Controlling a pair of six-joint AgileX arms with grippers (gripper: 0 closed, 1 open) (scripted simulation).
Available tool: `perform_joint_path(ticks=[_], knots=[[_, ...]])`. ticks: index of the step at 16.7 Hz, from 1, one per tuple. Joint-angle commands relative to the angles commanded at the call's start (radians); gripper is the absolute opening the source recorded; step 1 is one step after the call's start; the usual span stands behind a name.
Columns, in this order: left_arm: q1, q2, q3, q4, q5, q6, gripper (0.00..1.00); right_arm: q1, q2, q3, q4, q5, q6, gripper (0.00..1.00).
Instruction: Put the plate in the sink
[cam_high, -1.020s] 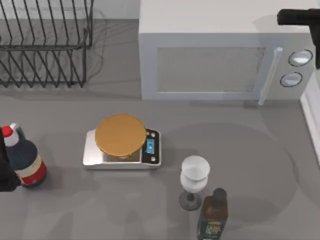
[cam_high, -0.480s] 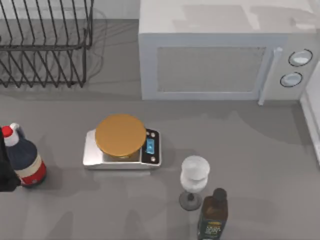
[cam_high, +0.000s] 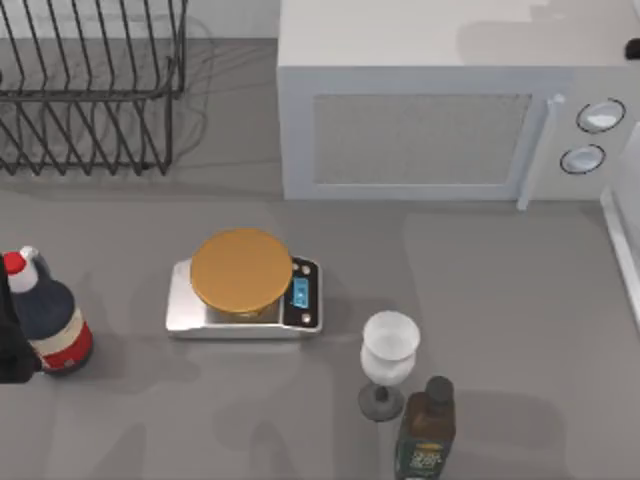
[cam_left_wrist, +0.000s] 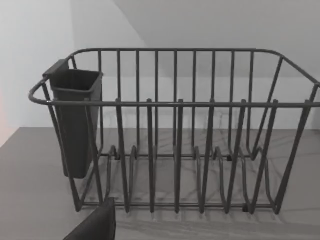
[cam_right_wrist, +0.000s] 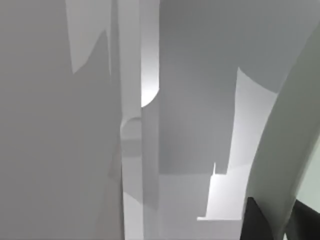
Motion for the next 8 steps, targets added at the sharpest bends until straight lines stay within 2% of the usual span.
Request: perform_joint_path(ticks=[4, 8], knots=[[0.000, 0.000, 0.000, 0.000, 0.000, 0.000, 1.00, 0.000, 0.000, 0.000, 0.000, 0.000, 0.000, 0.00], [0.000, 0.000, 0.000, 0.000, 0.000, 0.000, 1.00, 0.000, 0.000, 0.000, 0.000, 0.000, 0.000, 0.30]])
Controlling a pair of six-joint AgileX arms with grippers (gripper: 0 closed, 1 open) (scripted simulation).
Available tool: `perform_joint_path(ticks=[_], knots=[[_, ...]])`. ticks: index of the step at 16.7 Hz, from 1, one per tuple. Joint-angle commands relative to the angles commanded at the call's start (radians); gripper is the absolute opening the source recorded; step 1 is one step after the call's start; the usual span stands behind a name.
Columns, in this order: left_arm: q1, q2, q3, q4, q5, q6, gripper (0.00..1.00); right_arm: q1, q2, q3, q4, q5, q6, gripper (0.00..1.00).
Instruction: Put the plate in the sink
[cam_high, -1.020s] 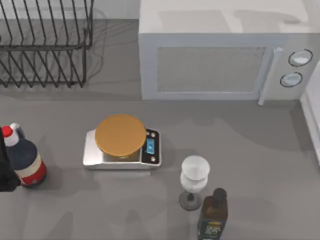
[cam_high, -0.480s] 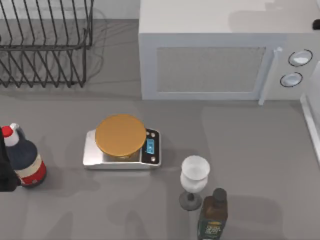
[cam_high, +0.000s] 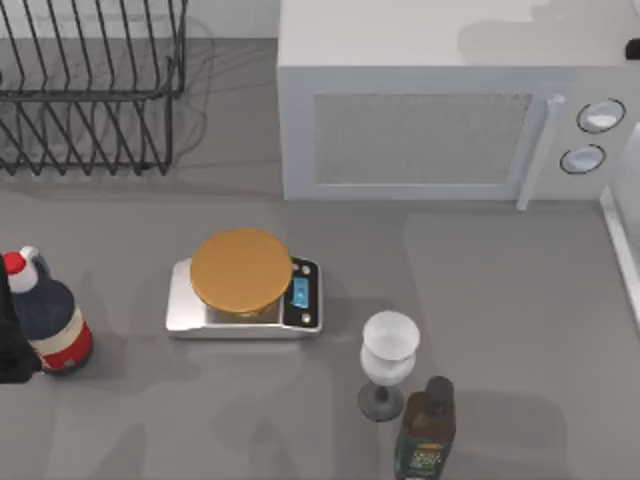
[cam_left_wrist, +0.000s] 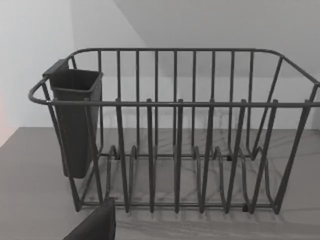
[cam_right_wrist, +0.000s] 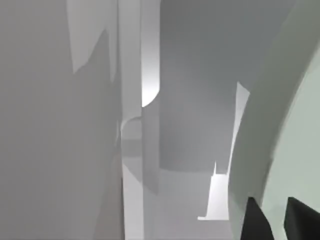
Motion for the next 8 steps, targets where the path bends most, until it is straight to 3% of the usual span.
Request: perform_joint_path(ticks=[8], knots=[[0.000, 0.000, 0.000, 0.000, 0.000, 0.000, 1.00, 0.000, 0.000, 0.000, 0.000, 0.000, 0.000, 0.90]])
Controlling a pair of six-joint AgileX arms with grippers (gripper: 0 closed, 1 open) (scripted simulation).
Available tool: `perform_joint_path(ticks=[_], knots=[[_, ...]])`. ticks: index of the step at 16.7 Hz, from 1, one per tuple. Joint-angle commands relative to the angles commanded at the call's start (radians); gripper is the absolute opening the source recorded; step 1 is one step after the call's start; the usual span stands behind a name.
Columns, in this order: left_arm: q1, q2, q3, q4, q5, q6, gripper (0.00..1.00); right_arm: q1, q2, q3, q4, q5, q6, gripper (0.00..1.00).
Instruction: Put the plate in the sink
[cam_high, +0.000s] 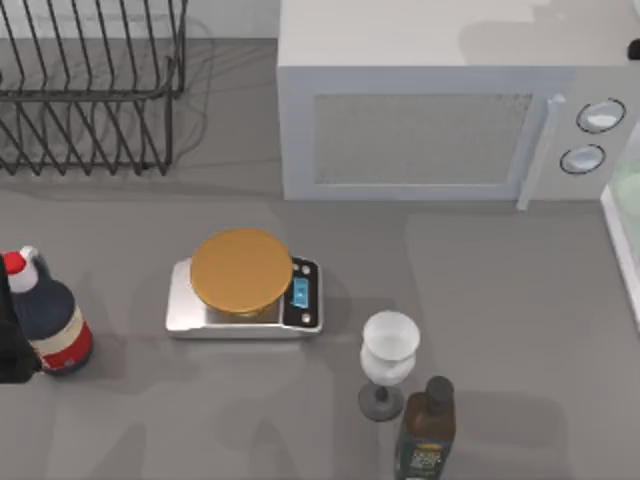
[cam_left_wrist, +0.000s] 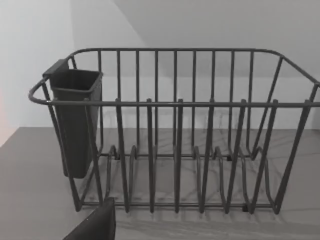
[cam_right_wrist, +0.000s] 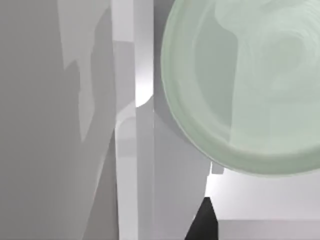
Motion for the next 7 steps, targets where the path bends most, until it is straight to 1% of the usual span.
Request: perform_joint_path(ticks=[1, 2, 7], knots=[[0.000, 0.000, 0.000, 0.000, 0.000, 0.000, 1.00, 0.000, 0.000, 0.000, 0.000, 0.000, 0.000, 0.98], [0.000, 0.000, 0.000, 0.000, 0.000, 0.000, 1.00, 0.000, 0.000, 0.000, 0.000, 0.000, 0.000, 1.00], [0.000, 0.000, 0.000, 0.000, 0.000, 0.000, 1.00, 0.000, 0.000, 0.000, 0.000, 0.000, 0.000, 1.00]])
